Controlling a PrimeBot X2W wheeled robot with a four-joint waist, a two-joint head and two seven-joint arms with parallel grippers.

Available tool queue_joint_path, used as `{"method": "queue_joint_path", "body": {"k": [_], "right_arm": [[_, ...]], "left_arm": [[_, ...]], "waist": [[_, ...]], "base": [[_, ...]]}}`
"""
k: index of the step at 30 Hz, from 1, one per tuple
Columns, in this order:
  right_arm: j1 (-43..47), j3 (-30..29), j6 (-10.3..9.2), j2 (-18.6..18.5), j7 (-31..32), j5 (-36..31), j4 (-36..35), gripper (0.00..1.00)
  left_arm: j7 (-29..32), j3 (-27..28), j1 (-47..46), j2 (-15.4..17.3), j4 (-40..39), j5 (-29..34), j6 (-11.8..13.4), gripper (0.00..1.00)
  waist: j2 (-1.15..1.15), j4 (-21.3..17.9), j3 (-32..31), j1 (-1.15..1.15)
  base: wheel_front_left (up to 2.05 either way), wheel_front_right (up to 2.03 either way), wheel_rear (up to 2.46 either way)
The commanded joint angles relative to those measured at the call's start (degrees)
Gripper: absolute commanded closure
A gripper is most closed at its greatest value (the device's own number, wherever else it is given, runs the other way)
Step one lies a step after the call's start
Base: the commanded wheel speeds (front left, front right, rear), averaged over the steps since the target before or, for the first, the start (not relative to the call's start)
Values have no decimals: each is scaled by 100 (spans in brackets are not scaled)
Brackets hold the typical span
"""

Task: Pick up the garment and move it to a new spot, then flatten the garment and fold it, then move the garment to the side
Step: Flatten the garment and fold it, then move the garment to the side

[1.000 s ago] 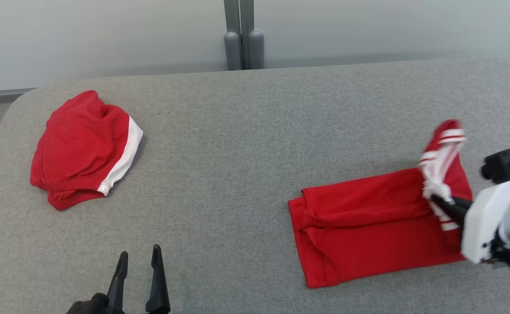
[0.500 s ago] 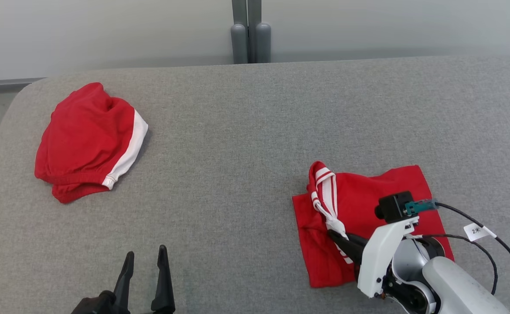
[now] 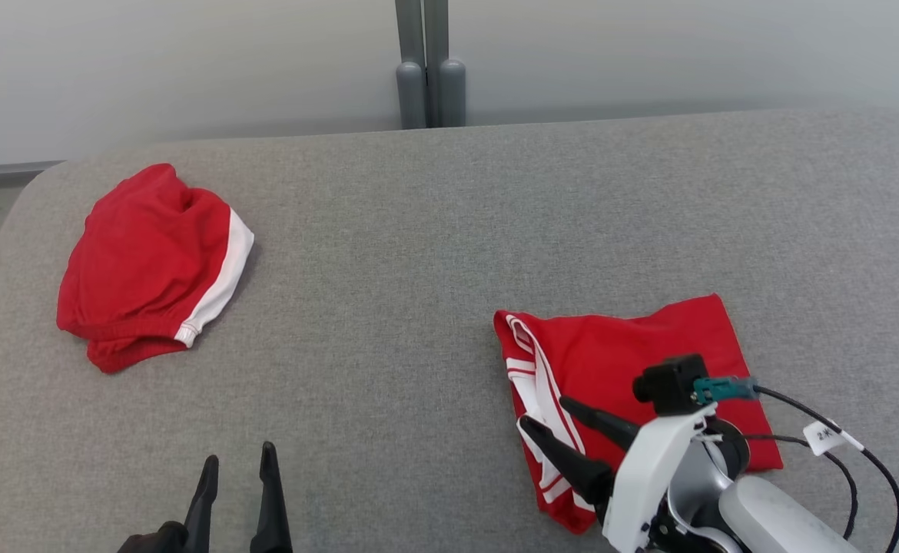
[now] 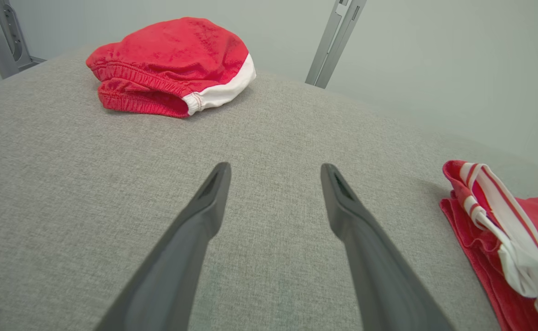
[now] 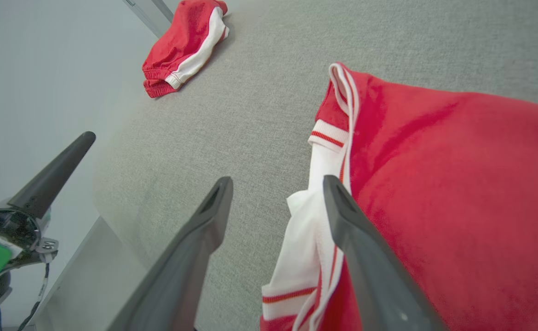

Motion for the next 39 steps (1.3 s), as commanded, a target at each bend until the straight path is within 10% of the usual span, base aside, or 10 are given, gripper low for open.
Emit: {"method": "queue_joint_path", "body": {"k": [1,15,24,39], "right_arm": [[182,42,2,-114,-113,49,-154,0],[1190,-1722,-1,-560,-2744,-1866,487,0],[1741,-3385,0,227,-2796,-2831,274,0],[1911,-3610,0,400,-2799,-3099,51,0]], "left_arm": [[-1,77,78,12,0,43,-35,0],[0,582,143,12,-175,373,-178,0],[0,765,184,12,-161,564,-370,0],[0,762,93,12,44,612,-707,0]], "waist": [[0,-101,-113,0],[0,-315,-526,0],[0,-288,-590,0],[0,-352,-540,0]], "base": [[0,0,0],[0,0,0],[0,0,0],[0,0,0]]}}
